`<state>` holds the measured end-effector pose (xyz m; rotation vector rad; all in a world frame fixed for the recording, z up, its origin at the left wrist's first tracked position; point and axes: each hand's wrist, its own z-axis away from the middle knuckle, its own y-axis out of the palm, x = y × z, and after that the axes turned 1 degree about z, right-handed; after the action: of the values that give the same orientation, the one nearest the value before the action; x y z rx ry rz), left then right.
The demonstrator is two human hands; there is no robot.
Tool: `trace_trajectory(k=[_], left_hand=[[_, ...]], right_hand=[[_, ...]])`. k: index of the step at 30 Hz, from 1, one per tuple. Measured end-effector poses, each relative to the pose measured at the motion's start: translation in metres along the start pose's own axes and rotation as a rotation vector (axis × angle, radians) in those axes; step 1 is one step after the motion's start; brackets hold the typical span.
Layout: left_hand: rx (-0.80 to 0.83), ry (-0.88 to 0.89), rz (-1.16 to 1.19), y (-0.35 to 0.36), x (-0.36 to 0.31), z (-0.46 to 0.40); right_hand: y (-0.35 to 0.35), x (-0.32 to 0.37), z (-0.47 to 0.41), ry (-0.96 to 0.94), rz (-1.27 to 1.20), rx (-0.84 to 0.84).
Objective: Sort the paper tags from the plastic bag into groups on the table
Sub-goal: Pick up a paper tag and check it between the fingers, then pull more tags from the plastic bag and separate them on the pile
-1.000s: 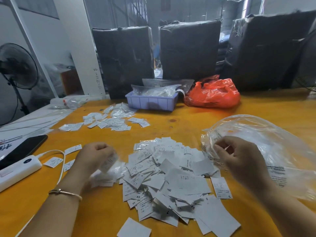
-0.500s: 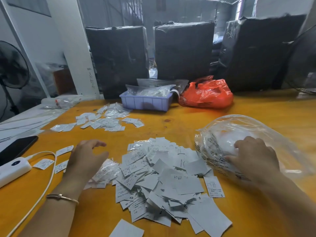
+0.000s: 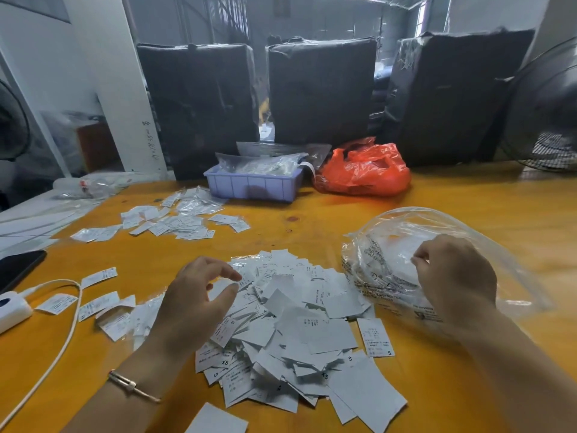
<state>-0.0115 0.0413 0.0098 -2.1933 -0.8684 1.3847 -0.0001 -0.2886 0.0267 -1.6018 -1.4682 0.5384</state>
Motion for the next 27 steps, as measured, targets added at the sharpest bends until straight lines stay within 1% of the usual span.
trace_trajectory(k=[2, 3, 5, 7, 10, 13, 15, 19, 21, 24, 25, 26, 27], left_hand=[[0.009, 0.006, 0.011, 0.002, -0.001, 0.001], [0.011, 0.007, 0.014, 0.002, -0.001, 0.001], [0.011, 0.007, 0.016, 0.003, 0.0, 0.001], [0.012, 0.008, 0.021, 0.003, 0.001, 0.001], [0.019, 0.012, 0.027, 0.003, 0.002, 0.001], [0.023, 0.013, 0.027, 0.004, 0.002, 0.0], [0.031, 0.018, 0.031, 0.004, 0.001, 0.001], [0.037, 0.032, 0.034, 0.006, -0.001, 0.002], [0.042, 0.035, 0.036, 0.007, -0.001, 0.002], [0.051, 0.045, 0.057, 0.008, -0.004, 0.003], [0.052, 0.051, 0.074, 0.009, -0.006, 0.004], [0.054, 0.054, 0.099, 0.009, -0.008, 0.004], [0.065, 0.053, 0.135, 0.009, -0.012, 0.004]], right_hand=[[0.001, 0.0, 0.0, -0.014, -0.021, 0.012], [0.002, 0.0, 0.0, -0.017, -0.017, 0.071], [0.002, 0.0, 0.0, 0.0, -0.024, 0.255], [0.001, 0.001, 0.0, 0.005, -0.043, 0.35], [0.0, 0.001, 0.0, -0.031, -0.045, 0.347], [-0.003, 0.004, 0.001, -0.054, 0.062, 0.334], [-0.003, 0.004, 0.001, -0.061, 0.112, 0.3], [0.003, 0.001, 0.001, -0.084, 0.084, 0.22], [0.003, 0.003, 0.002, -0.088, -0.082, 0.084], [-0.005, 0.013, 0.006, -0.179, -0.436, -0.21], [-0.008, 0.019, 0.009, -0.19, -0.595, -0.234], [-0.012, 0.026, 0.013, -0.165, -0.795, -0.171], [-0.014, 0.034, 0.02, -0.116, -1.017, -0.03]])
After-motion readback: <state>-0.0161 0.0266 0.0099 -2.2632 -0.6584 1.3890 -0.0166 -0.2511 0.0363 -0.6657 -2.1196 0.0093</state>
